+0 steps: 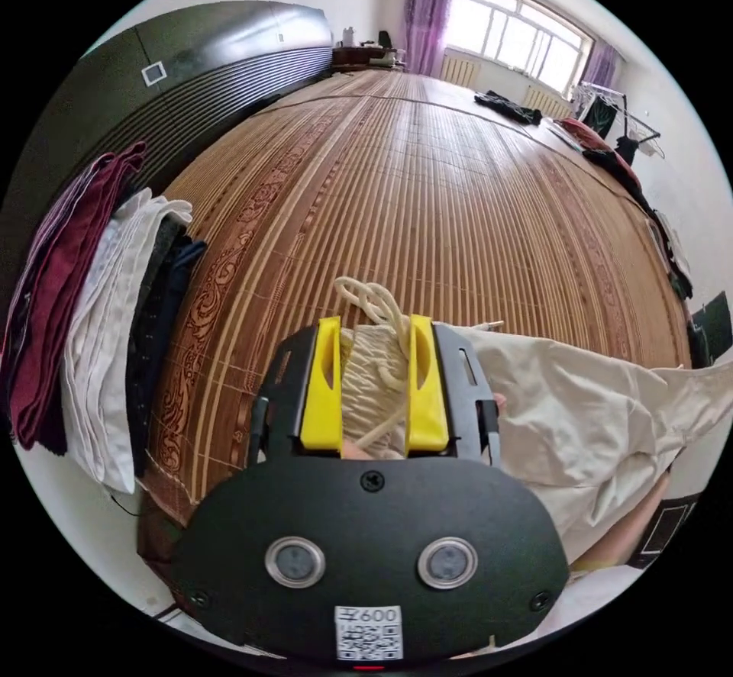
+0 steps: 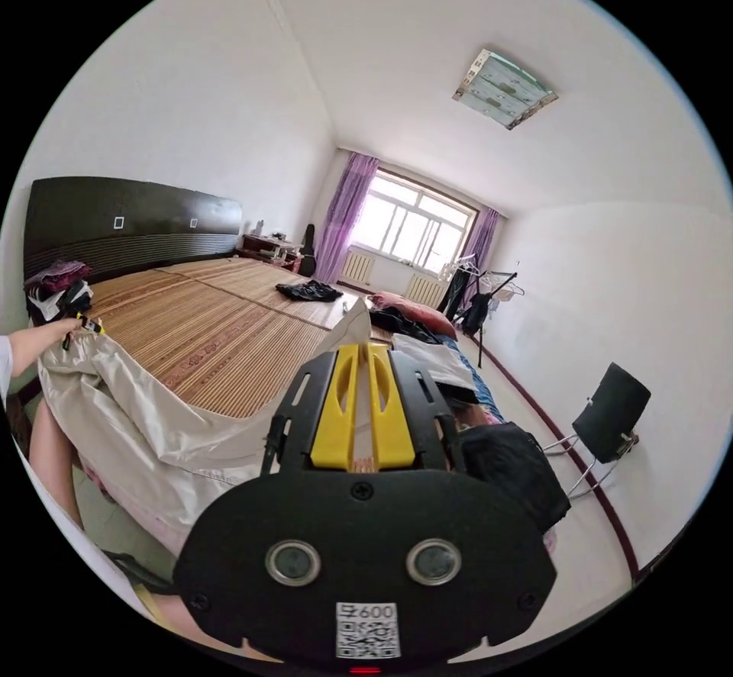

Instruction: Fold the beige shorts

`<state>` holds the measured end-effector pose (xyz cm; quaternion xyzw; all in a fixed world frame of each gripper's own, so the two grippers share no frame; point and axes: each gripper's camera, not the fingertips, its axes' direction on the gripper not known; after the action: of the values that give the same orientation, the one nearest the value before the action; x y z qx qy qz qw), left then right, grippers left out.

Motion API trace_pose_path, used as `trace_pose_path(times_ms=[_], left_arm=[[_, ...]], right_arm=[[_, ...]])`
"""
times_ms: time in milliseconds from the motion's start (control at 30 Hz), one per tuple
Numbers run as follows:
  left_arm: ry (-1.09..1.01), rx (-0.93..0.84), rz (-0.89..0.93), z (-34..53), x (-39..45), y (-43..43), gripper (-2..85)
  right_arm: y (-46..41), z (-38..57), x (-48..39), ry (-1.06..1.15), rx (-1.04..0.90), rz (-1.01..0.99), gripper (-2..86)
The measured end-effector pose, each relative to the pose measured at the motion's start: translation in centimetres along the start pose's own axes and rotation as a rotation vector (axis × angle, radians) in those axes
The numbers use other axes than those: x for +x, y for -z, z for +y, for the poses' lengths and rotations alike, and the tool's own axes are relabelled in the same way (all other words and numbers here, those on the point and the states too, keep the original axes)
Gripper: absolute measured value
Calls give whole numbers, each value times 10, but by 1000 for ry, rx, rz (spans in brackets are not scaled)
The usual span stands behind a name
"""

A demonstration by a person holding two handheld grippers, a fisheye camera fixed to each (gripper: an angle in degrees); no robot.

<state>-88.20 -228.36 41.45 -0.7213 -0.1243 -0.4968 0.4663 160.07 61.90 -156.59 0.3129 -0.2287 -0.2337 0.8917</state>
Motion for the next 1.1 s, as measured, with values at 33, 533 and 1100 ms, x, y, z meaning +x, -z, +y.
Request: trace_pose_path(times_ms=[33, 533, 1100], left_arm=[[-17, 7, -11, 4, 3, 5, 91], [224, 1444, 21, 324, -99, 306, 31], [-2, 939, 176, 234, -124, 127, 19]], right_arm=[[1, -2, 2, -4, 0, 2, -9], [140, -45, 136, -325, 380, 370, -8], [-215, -126, 234, -362, -248, 88, -7]])
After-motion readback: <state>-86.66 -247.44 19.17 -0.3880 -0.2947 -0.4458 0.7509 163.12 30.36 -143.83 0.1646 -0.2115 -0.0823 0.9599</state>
